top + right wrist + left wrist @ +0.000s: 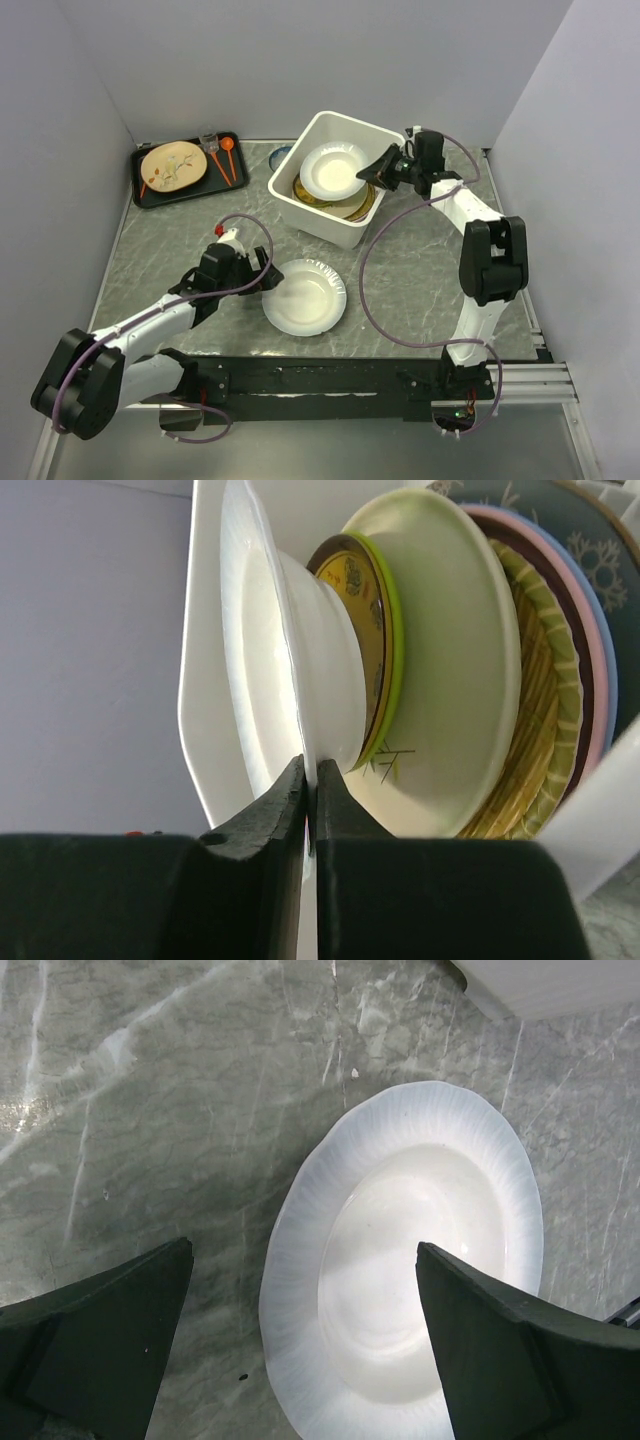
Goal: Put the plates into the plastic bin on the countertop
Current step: Place the plate in the plastic bin.
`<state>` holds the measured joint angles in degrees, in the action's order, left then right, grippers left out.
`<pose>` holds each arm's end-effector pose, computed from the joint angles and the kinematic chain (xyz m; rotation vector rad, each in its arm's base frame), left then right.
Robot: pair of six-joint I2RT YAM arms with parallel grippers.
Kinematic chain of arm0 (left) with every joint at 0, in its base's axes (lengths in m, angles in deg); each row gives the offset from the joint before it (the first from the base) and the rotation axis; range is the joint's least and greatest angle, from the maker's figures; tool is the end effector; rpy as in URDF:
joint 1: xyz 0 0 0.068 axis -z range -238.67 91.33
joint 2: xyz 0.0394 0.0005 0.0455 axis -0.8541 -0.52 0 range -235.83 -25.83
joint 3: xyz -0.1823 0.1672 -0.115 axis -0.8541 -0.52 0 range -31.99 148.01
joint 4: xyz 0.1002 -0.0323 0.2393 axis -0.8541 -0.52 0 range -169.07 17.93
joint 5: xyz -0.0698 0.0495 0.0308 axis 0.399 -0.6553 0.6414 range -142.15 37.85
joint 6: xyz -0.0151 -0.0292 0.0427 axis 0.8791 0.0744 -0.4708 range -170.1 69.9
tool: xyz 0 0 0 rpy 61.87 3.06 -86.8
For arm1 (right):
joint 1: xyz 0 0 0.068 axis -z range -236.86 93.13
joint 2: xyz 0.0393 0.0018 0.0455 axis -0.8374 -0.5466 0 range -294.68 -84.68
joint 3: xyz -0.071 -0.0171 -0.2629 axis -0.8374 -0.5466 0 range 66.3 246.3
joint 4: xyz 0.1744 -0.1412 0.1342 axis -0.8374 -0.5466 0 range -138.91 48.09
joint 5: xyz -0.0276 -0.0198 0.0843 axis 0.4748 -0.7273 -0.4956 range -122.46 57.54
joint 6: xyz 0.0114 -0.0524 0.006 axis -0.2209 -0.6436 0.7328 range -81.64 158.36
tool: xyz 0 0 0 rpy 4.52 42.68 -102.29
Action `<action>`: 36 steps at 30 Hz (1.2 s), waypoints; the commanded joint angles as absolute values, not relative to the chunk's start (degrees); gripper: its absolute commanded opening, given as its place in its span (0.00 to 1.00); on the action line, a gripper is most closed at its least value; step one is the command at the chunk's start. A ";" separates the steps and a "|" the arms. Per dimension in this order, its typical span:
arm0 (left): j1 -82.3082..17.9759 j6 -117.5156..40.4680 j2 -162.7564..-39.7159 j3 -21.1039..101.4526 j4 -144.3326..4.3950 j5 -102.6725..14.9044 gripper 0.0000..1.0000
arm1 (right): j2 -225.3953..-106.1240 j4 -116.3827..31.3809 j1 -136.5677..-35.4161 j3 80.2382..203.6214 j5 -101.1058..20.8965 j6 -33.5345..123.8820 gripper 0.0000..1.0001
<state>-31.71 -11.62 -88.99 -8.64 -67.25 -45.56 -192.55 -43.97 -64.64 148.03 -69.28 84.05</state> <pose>0.1917 -0.1020 0.1756 -0.1612 2.2775 -0.7529 0.4307 0.0804 0.2623 0.2931 2.1693 1.2161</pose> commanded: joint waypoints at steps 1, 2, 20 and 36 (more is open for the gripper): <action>-31.86 -11.43 -87.27 -8.97 -66.54 -45.91 0.99 | -192.08 -43.66 -65.57 153.39 -69.29 81.69 0.12; -31.86 -11.61 -87.18 -8.88 -66.54 -45.64 0.99 | -192.26 -43.92 -65.65 153.48 -68.85 81.52 0.13; -31.86 -11.87 -92.10 -7.91 -64.87 -43.62 0.99 | -186.64 -49.02 -65.65 148.13 -58.58 75.89 0.59; -31.86 -10.38 -89.90 -8.35 -66.27 -44.16 0.98 | -177.94 -36.81 -65.57 142.42 -60.58 81.16 0.63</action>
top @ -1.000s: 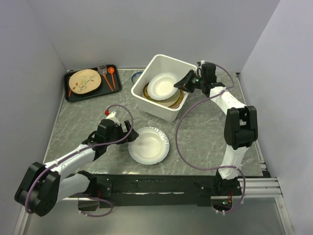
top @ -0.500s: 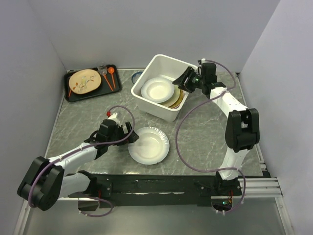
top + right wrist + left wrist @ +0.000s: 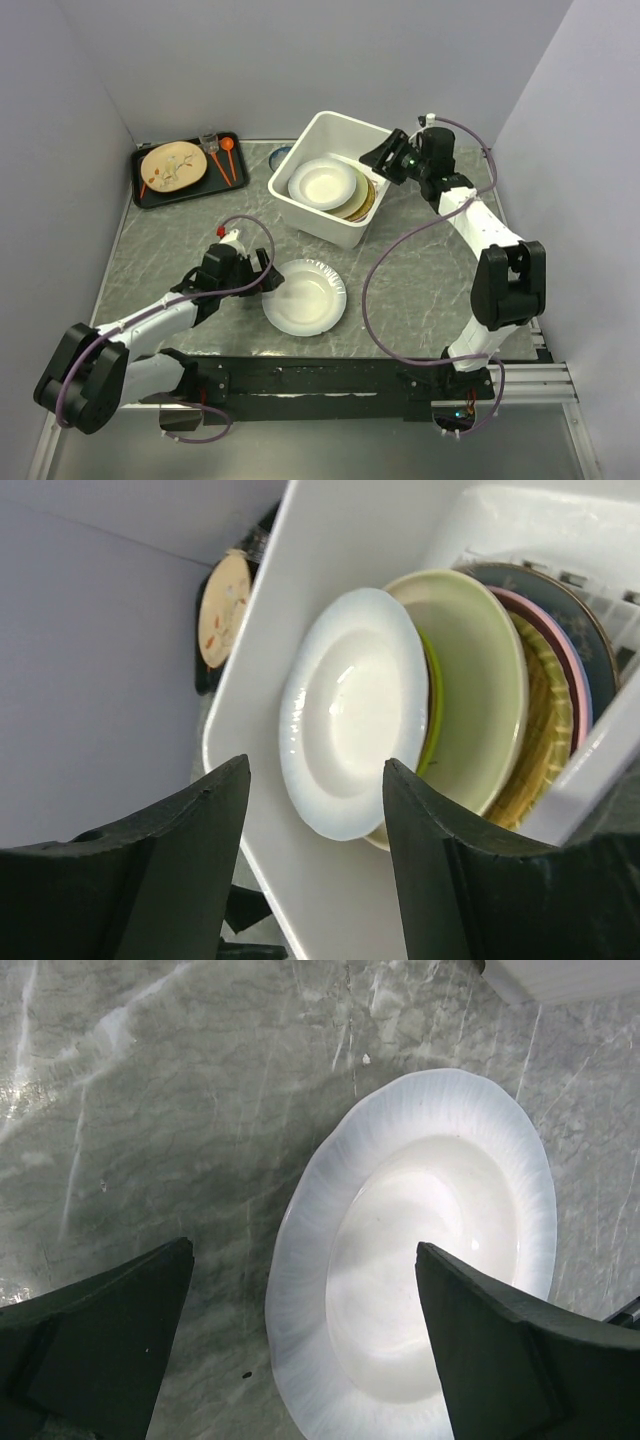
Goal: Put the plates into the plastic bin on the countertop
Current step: Place the plate in the plastic bin, then pick up the plate at the center of the board.
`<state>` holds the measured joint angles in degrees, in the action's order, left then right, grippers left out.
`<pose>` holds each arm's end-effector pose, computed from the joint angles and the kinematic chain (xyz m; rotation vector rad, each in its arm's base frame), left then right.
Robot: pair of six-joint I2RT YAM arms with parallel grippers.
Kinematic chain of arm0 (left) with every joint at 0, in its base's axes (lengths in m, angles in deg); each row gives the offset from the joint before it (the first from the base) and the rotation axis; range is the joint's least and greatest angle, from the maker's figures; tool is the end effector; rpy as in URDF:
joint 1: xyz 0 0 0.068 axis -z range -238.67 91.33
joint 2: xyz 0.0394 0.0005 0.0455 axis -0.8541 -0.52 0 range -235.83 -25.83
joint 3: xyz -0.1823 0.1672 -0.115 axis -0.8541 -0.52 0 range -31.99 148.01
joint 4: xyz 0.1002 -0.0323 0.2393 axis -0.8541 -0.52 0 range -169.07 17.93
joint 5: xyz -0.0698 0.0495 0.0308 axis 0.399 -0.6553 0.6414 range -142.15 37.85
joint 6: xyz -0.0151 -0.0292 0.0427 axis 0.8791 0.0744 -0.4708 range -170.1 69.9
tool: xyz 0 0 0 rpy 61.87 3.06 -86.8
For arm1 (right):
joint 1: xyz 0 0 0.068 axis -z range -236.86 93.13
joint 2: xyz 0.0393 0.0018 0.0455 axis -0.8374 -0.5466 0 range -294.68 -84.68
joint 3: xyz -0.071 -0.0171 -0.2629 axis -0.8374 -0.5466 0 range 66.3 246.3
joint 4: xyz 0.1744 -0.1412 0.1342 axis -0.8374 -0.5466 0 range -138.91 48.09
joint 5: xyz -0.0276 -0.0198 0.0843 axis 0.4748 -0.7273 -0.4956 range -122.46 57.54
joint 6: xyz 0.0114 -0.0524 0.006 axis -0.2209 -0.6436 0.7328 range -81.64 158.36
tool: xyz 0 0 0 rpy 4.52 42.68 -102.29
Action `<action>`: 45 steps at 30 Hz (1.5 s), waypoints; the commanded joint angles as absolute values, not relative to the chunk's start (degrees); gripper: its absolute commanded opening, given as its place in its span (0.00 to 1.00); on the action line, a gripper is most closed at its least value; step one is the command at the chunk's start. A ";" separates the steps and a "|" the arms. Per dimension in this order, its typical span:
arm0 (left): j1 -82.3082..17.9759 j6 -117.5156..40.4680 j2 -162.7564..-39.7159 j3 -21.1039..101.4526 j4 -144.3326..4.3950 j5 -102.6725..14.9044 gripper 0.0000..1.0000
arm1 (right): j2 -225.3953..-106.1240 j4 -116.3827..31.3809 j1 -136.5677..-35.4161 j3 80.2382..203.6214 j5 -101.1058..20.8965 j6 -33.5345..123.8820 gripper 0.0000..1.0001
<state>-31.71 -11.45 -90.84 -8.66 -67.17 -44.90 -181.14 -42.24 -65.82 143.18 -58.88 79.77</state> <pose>0.1932 -0.1032 0.1693 -0.1630 2.3120 -0.7522 0.3928 0.0780 0.3142 0.2419 2.0042 1.0176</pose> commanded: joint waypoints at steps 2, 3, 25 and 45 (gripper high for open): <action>-31.86 -9.85 -90.17 -8.88 -65.40 -42.92 0.95 | -177.14 -36.11 -65.57 141.45 -61.03 81.51 0.63; -31.86 -9.68 -90.34 -9.14 -64.44 -41.87 0.91 | -176.18 -35.41 -65.57 140.05 -61.29 81.51 0.63; -31.86 -10.55 -100.98 -6.77 -56.34 -32.02 0.01 | -155.00 -38.22 -64.51 119.31 -60.85 78.26 0.72; -32.65 -6.43 -84.56 -5.36 -54.50 -29.12 0.01 | -149.36 -29.43 -65.21 98.03 -72.88 79.23 0.77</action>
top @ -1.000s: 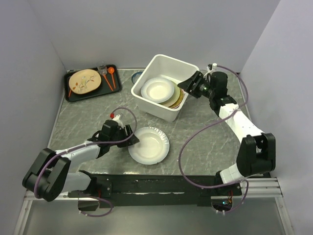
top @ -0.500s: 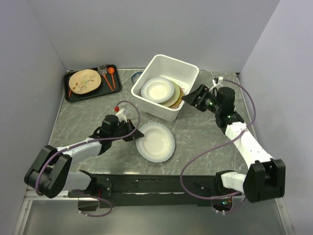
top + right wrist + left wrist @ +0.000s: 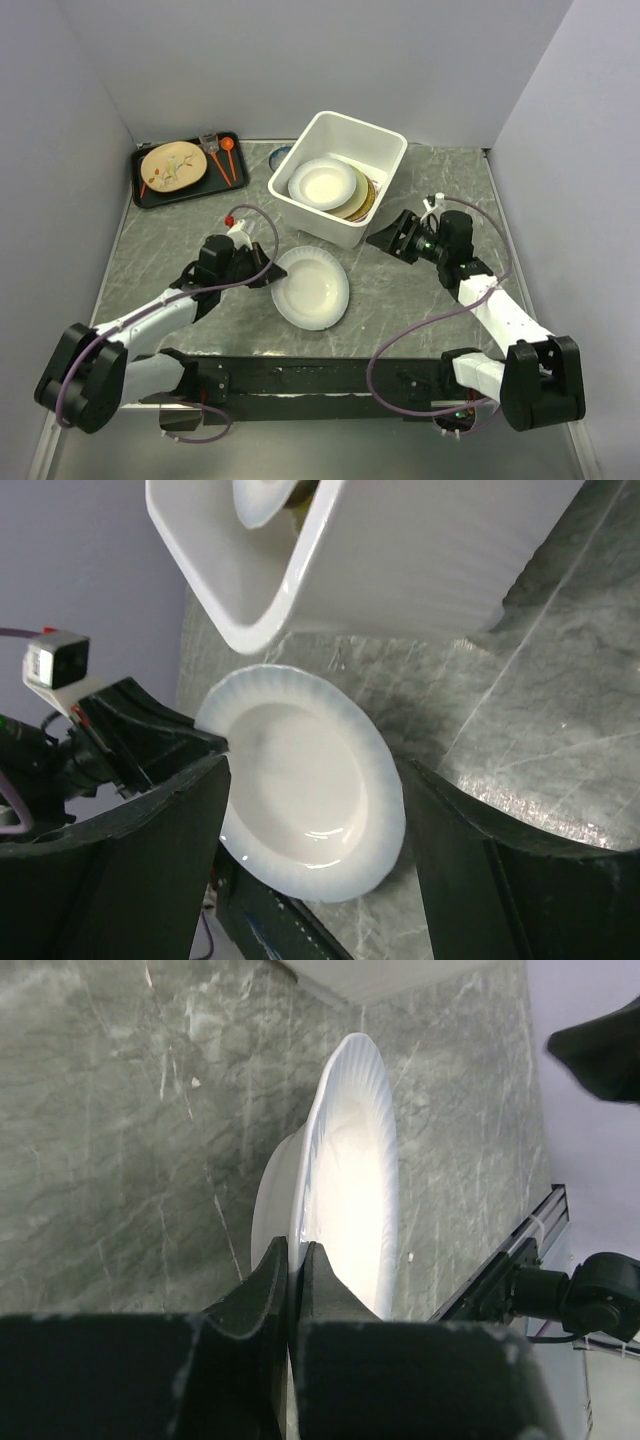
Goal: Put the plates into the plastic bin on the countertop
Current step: Pick up the plate at the center of the board.
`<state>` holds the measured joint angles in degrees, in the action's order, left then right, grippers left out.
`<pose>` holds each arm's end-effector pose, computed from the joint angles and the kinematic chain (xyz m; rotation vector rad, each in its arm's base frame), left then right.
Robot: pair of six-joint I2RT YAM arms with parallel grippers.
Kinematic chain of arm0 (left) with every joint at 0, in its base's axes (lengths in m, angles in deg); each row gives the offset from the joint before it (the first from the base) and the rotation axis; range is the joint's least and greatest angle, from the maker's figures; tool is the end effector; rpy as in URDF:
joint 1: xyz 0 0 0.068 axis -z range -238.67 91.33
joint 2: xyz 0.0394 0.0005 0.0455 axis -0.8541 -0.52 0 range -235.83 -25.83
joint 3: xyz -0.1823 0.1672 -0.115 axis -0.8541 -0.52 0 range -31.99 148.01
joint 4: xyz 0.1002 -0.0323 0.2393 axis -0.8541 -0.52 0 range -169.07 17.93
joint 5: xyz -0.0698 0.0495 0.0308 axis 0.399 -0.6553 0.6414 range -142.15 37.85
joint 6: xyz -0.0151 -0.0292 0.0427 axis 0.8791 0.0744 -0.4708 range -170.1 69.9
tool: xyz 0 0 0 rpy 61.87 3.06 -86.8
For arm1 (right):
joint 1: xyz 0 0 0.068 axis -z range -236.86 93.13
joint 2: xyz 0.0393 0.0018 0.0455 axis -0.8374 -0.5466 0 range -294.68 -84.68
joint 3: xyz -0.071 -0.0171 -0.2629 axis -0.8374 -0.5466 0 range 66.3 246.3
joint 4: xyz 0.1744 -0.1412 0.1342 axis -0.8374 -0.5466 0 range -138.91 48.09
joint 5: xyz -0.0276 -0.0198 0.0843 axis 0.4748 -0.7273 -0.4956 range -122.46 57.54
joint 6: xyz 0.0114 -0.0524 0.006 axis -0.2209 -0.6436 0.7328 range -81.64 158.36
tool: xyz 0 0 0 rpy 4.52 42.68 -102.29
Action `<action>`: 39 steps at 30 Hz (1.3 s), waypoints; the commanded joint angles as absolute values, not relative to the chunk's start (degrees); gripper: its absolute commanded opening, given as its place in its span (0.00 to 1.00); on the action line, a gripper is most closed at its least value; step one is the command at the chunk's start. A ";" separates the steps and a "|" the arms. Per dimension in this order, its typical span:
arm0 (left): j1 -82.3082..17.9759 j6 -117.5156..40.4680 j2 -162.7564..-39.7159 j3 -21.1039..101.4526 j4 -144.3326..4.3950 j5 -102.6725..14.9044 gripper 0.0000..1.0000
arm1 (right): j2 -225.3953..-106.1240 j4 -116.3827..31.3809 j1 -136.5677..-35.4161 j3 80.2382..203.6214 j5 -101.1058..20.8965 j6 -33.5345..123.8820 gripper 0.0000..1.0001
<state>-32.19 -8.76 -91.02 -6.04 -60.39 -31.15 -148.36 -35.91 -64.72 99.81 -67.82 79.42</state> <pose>0.2021 -0.1148 0.1951 -0.0396 2.2061 -1.0788 0.2337 0.0531 0.2367 0.1810 2.0916 1.1476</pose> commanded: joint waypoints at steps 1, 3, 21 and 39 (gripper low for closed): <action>-32.91 -6.16 -83.58 -5.54 -54.41 -29.03 0.01 | -150.24 -28.99 -65.82 97.33 -73.42 79.14 0.77; -33.09 -5.63 -81.22 -5.80 -54.76 -28.77 0.01 | -150.94 -28.20 -66.62 96.71 -74.38 78.27 0.78; -33.44 -2.82 -83.66 -4.31 -45.36 -19.19 0.01 | -159.38 -3.33 -74.87 86.51 -80.89 87.22 0.78; -33.44 -3.17 -84.54 -5.28 -44.03 -17.69 0.04 | -160.09 5.99 -76.73 79.92 -76.50 91.01 0.00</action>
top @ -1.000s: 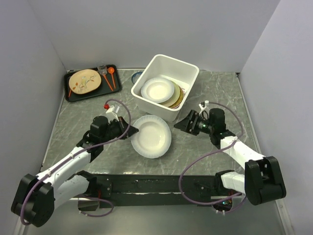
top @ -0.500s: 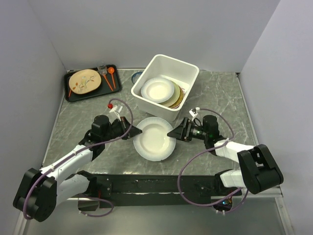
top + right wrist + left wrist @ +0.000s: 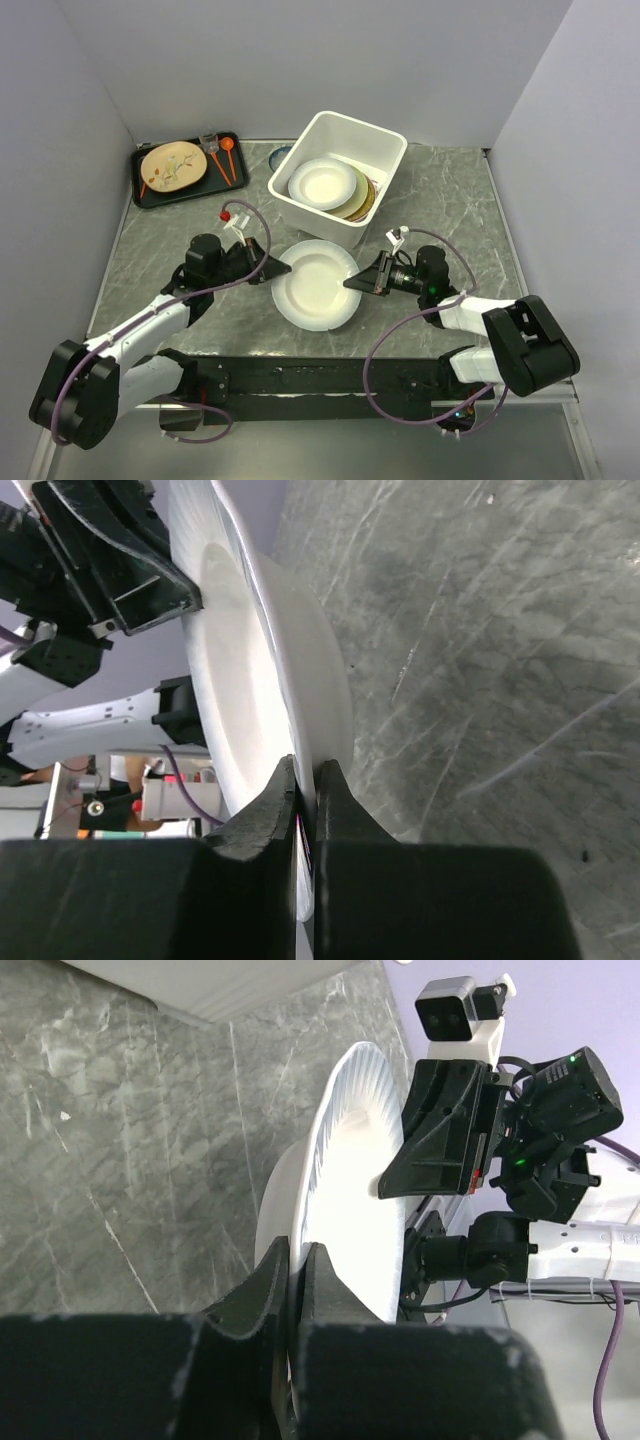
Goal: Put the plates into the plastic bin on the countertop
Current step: Pick up the plate at the center of the board.
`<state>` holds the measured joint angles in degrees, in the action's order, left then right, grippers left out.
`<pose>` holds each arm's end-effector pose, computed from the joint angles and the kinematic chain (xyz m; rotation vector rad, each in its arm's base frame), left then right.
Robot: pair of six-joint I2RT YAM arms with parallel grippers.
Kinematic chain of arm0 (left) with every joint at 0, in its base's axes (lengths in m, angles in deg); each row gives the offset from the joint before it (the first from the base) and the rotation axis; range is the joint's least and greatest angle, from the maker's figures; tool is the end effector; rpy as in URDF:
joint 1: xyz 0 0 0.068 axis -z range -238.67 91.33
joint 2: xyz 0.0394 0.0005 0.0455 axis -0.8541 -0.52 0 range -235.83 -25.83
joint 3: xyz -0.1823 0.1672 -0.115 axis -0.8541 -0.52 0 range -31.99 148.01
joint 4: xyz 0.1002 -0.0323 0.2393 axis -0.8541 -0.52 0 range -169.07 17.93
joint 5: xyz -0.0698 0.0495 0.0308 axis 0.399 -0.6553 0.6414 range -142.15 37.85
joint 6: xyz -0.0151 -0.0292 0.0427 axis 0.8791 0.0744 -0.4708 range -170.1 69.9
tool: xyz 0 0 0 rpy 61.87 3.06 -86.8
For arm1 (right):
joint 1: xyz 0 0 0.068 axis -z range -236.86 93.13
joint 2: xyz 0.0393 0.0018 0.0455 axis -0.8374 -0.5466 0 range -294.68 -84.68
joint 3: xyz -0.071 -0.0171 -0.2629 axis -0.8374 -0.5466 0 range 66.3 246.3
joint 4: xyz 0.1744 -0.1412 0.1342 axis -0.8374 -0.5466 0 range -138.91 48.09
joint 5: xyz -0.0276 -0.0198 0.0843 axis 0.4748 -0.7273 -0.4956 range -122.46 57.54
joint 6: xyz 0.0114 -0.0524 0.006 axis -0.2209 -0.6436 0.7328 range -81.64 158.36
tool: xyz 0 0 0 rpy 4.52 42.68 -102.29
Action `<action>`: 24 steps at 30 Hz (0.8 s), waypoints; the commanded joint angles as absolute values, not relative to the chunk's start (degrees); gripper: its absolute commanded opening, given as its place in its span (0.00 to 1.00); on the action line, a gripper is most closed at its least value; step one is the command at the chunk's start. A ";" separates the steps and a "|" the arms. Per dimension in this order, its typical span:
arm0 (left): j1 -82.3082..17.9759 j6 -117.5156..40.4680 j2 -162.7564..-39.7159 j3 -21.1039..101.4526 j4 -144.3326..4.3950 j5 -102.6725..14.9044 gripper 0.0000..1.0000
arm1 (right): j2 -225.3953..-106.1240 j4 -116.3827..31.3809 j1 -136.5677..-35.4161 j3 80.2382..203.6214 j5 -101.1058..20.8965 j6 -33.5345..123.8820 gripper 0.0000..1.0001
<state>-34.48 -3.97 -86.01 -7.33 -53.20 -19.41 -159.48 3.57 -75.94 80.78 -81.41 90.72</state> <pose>0.1952 -0.1087 0.2193 0.0488 2.0512 -1.3410 0.1975 0.0967 0.1602 -0.0961 2.0689 1.6006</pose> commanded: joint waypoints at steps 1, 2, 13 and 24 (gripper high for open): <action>-33.44 -3.43 -84.37 -5.28 -45.51 -18.82 0.07 | -160.00 6.08 -76.73 80.01 -76.32 91.01 0.00; -33.44 -4.39 -84.10 -5.10 -46.23 -19.27 0.10 | -159.91 5.73 -76.82 80.09 -76.32 90.83 0.00; -33.44 -8.62 -80.68 -3.35 -60.54 -33.59 0.99 | -157.72 1.95 -76.82 83.87 -76.67 89.60 0.00; -33.44 -5.63 -76.10 0.43 -79.36 -62.07 0.99 | -147.28 -8.76 -76.73 84.58 -74.13 86.88 0.00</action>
<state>-33.50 -6.23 -77.95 -3.35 -73.61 -50.95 -154.61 -10.14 -76.77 81.17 -73.74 87.31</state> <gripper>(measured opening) 0.993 0.123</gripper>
